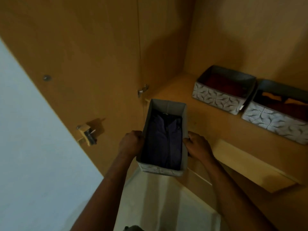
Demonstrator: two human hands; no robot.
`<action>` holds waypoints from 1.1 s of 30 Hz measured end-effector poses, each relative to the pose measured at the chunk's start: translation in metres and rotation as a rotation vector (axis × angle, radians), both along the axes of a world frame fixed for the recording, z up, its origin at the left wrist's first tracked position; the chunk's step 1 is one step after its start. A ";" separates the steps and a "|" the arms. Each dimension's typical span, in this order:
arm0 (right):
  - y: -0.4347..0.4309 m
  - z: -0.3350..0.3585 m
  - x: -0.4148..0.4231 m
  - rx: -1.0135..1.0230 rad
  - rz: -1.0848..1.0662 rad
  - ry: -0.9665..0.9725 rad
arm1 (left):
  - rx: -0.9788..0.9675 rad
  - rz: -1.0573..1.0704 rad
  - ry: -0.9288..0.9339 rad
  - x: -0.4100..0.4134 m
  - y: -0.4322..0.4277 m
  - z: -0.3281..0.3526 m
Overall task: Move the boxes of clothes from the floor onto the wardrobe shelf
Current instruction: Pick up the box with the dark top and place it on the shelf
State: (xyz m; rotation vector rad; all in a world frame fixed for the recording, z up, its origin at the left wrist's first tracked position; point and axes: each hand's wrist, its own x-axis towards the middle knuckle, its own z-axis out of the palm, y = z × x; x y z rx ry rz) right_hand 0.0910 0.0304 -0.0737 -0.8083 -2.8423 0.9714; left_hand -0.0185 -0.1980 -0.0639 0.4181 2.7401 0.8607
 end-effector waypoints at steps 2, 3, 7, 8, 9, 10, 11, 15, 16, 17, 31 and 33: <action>0.020 0.006 -0.024 0.002 -0.030 0.007 | 0.014 -0.014 0.026 -0.030 0.022 0.008; 0.033 0.007 -0.040 0.009 -0.044 0.014 | 0.020 -0.036 0.043 -0.050 0.037 0.008; 0.067 0.015 -0.096 0.034 -0.086 0.067 | 0.034 -0.098 0.088 -0.123 0.082 0.009; 0.075 0.016 -0.112 0.040 -0.108 0.070 | 0.037 -0.111 0.068 -0.141 0.093 0.010; 0.085 0.017 -0.131 0.050 -0.134 0.072 | 0.042 -0.139 0.073 -0.163 0.105 0.010; 0.092 0.017 -0.142 0.061 -0.144 0.065 | 0.065 -0.152 0.071 -0.174 0.112 0.012; 0.102 0.017 -0.159 0.077 -0.163 0.066 | 0.102 -0.171 0.104 -0.193 0.123 0.010; 0.134 0.015 -0.215 0.100 -0.212 0.114 | 0.155 -0.158 0.078 -0.252 0.158 0.019; 0.142 0.016 -0.229 0.107 -0.230 0.115 | 0.137 -0.169 0.035 -0.266 0.168 0.021; 0.148 0.018 -0.241 0.112 -0.244 0.113 | 0.119 -0.184 0.035 -0.278 0.178 0.021; 0.203 0.048 -0.299 -0.491 0.006 -0.224 | 0.127 -0.087 -0.620 -0.343 0.222 0.013; 0.206 0.054 -0.299 -0.478 0.172 -0.451 | 0.222 -0.044 -0.689 -0.342 0.225 0.015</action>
